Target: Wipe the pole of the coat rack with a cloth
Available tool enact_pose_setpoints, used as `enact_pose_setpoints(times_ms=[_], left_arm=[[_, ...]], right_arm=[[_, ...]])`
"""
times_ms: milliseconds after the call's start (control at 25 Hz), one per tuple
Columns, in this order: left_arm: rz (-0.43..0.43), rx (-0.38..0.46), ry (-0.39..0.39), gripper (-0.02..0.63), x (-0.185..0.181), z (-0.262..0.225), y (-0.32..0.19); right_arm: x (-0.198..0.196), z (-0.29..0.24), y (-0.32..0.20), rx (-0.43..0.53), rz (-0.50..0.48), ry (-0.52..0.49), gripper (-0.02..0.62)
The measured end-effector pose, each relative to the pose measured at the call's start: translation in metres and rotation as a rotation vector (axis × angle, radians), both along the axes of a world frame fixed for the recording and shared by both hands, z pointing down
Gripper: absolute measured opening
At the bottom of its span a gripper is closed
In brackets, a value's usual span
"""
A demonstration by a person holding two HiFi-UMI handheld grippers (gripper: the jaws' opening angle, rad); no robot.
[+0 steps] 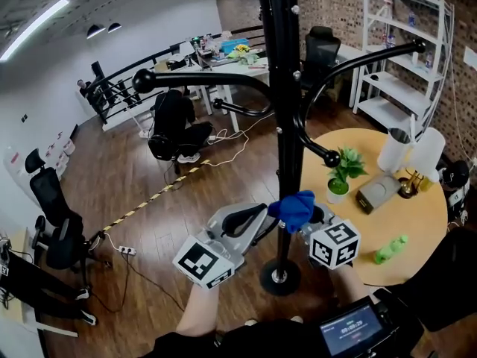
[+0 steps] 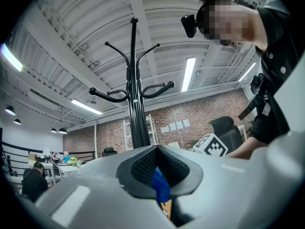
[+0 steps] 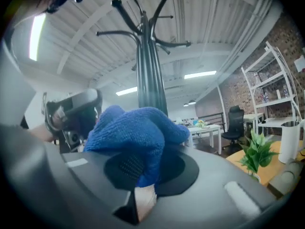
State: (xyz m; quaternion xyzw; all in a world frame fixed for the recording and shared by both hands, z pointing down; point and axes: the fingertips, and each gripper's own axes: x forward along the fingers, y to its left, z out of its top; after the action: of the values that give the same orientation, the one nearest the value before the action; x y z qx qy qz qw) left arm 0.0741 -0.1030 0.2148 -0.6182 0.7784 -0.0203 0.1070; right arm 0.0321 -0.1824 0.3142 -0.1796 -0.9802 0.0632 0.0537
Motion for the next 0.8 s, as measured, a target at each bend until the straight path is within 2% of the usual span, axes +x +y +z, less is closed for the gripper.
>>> enact_pose_setpoints(times_ms=[320, 440, 640, 800], left_arm=[[0.026, 0.032, -0.077, 0.005, 0.006, -0.038, -0.006], [0.028, 0.038, -0.102, 0.005, 0.008, -0.047, -0.003], [0.030, 0.021, -0.133, 0.005, 0.011, -0.054, -0.004], [0.028, 0.018, -0.137, 0.005, 0.010, -0.056, -0.003]], right_arm=[[0.003, -0.157, 0.000, -0.043, -0.046, -0.290, 0.055], [0.004, -0.201, 0.002, -0.077, -0.066, -0.368, 0.055], [0.007, -0.223, 0.000, -0.074, -0.044, -0.411, 0.055], [0.009, -0.203, 0.000, -0.063, -0.023, -0.412, 0.055]])
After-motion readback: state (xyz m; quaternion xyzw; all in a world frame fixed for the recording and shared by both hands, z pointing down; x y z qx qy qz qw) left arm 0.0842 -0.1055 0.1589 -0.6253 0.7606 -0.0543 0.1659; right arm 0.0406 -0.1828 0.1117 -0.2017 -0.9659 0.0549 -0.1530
